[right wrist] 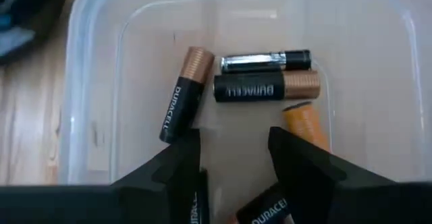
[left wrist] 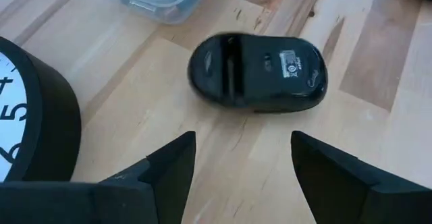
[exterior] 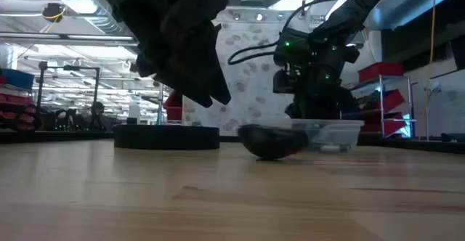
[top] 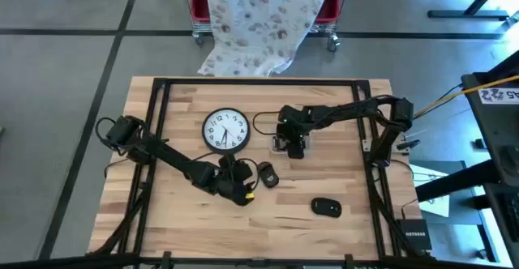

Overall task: Insert battery
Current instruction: Insert the black battery into the right computer mouse

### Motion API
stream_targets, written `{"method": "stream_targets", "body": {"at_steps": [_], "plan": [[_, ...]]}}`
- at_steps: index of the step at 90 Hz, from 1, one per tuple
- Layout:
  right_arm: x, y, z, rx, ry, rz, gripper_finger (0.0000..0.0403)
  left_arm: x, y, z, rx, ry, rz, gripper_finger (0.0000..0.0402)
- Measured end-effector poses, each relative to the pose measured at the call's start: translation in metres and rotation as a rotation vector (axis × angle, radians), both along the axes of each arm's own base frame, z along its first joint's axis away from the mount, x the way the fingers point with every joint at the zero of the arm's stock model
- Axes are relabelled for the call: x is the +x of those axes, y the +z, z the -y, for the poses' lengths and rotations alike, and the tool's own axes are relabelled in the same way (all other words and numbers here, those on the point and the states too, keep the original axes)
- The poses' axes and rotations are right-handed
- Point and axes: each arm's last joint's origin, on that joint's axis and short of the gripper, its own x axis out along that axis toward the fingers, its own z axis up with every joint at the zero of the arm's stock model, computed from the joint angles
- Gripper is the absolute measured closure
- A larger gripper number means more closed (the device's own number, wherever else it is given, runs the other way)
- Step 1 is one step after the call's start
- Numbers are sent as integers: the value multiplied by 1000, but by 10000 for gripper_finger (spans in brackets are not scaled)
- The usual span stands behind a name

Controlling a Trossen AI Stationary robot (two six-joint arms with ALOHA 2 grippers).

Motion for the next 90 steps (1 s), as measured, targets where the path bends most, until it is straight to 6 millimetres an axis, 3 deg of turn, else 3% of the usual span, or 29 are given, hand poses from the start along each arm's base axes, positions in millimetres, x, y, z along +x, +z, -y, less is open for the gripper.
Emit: {"method": "stream_targets", "body": {"at_steps": [27,49,69,78,90], "plan": [[5,26,-7,12,-22,53,240,0,0,0,1,4,0,178],[12,9,-28,-26,-2,-17,240,0,0,0,-2,7,2,178],[17,-6,-27,-89,-79,-68,243,0,-1,0,3,7,-5,178],[17,-10,-27,-88,-78,-83,274,-1,-1,-1,5,8,-12,178],[16,-10,-28,-91,-72,-82,369,-2,-2,-1,5,14,-19,178]]}}
